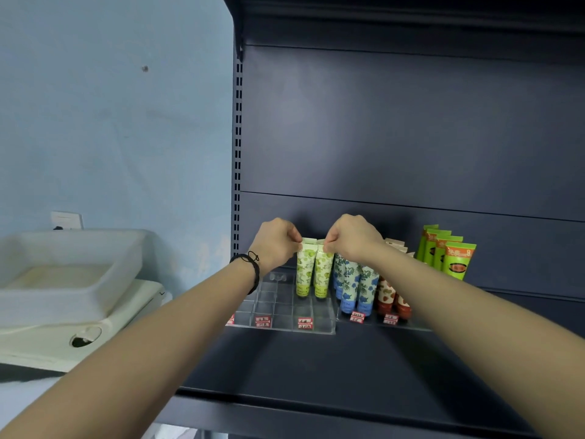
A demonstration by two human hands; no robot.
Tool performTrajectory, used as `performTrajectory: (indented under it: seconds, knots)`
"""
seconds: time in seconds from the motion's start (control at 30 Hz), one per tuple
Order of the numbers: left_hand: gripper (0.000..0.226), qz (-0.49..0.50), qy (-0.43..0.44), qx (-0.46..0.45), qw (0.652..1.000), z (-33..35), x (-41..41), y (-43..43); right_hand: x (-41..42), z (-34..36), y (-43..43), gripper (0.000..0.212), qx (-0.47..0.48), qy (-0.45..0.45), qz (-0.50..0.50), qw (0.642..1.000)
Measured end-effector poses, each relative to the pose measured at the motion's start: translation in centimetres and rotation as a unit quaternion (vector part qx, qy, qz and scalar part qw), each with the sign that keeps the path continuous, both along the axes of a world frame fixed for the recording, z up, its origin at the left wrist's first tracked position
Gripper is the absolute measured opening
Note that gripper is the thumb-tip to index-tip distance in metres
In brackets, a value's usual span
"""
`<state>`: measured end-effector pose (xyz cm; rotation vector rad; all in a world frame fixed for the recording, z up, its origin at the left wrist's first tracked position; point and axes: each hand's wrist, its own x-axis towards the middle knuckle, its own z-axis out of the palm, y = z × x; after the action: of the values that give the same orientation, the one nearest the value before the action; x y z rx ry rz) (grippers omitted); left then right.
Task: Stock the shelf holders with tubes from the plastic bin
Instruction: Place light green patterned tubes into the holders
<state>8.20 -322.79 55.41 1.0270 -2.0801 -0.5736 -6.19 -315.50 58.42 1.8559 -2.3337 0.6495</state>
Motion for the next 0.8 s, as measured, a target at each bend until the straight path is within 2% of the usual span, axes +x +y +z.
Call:
performTrajectory:
  seconds: [0.33, 0.47, 0.6, 0.7, 0.8]
  knots:
    - [0.016, 0.024, -0.012, -0.017, 0.999, -0.4, 0.9, 0.9, 0.4, 0.7, 1.4, 0.021, -0.015, -0.006, 0.031, 0.999]
    - [0.019, 0.045, -0.035, -0.054, 0.997, -0.1, 1.7, 2.2, 0.4, 0.6, 3.1, 0.023, -0.028, -0.008, 0.065, 0.997]
    - [0.018, 0.046, -0.144, -0.086, 0.985, 0.0, 3.6, 5.7, 0.4, 0.0, 6.4, 0.034, 0.013, 0.059, 0.095, 0.994]
    - [0.024, 0.045, -0.248, -0.111, 0.961, -1.1, 5.5, 9.5, 0.7, -1.2, 9.9, 0.042, 0.039, 0.115, 0.114, 0.986]
    - [0.035, 0.028, -0.339, -0.116, 0.933, -2.9, 7.5, 14.3, 1.1, -3.1, 13.9, 0.042, 0.058, 0.124, 0.151, 0.979]
